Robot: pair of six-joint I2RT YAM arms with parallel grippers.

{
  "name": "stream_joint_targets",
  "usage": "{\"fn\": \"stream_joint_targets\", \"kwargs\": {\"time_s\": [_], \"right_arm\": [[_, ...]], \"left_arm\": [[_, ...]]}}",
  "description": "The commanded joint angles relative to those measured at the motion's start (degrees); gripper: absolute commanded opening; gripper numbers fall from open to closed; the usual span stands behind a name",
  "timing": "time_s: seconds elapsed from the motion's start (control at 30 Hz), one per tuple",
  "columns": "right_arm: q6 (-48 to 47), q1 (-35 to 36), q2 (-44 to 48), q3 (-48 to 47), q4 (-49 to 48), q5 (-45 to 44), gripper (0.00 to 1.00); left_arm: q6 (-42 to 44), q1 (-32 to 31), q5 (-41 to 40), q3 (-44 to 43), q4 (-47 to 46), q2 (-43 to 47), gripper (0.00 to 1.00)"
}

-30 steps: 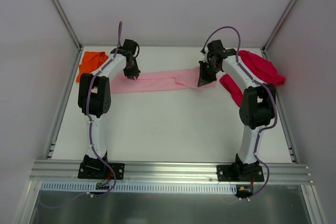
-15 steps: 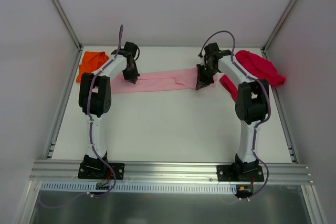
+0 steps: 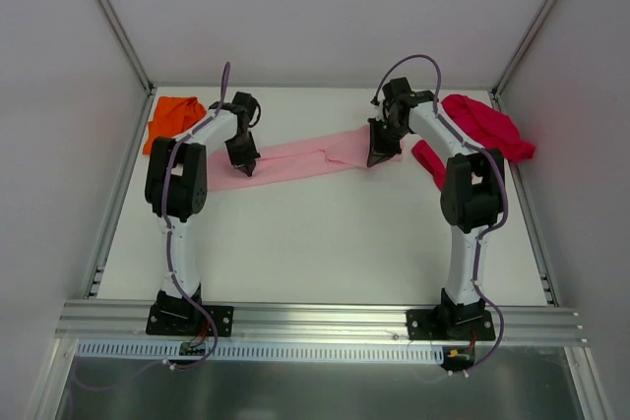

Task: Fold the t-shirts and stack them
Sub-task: Rotate the tshirt 90 degrees

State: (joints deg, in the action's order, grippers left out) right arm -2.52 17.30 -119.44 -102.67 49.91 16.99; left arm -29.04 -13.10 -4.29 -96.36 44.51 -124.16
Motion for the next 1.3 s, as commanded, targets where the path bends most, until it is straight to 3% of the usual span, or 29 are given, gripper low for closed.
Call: {"fn": "stream_joint_targets", "kwargs": {"time_s": [0.0,0.27,0.47,0.6,0.63,0.7,0.9,1.1,1.27], "right_arm": [[-0.9,0.45,0.61,-2.27,1.59,0.23,0.06],[-1.43,0.45,-1.93,-4.63,3.79,-2.05,0.07],[-0.9,0.45,-6.6,-10.52,5.55,-2.4,0.07],[-1.52,0.63,-9.66,-15.61,10.02,-14.32,0.06],[-1.69,0.72,-10.46,-18.15,13.25,-24.45,0.01],[-1.96,0.37,-13.09,-20.37,15.91,-31.91,0.01],[-1.08,-1.57,-14.15,-18.97,15.31,-40.18,0.01],[-1.69,-1.39,-19.25,-24.5,15.48,-37.83,0.01],[-1.96,-1.22,-19.43,-23.46,13.12,-34.32,0.01]], "left_arm": [[-1.37,-0.78,2.0,4.67,4.53,2.25,0.0],[-3.04,-13.15,5.77,12.59,5.67,8.76,0.0],[-2.43,-21.86,7.28,12.51,8.13,10.51,0.0],[-2.6,-25.29,7.2,10.84,9.54,11.66,0.0],[-2.86,-25.74,7.02,10.06,10.15,11.75,0.0],[-2.95,-26.53,6.32,9.52,10.68,12.01,0.0],[-2.17,-26.8,6.06,9.43,12.26,14.73,0.0],[-2.43,-27.41,6.67,13.37,12.71,18.69,0.0],[-4.27,-27.68,0.79,19.26,11.83,21.5,0.0]]}}
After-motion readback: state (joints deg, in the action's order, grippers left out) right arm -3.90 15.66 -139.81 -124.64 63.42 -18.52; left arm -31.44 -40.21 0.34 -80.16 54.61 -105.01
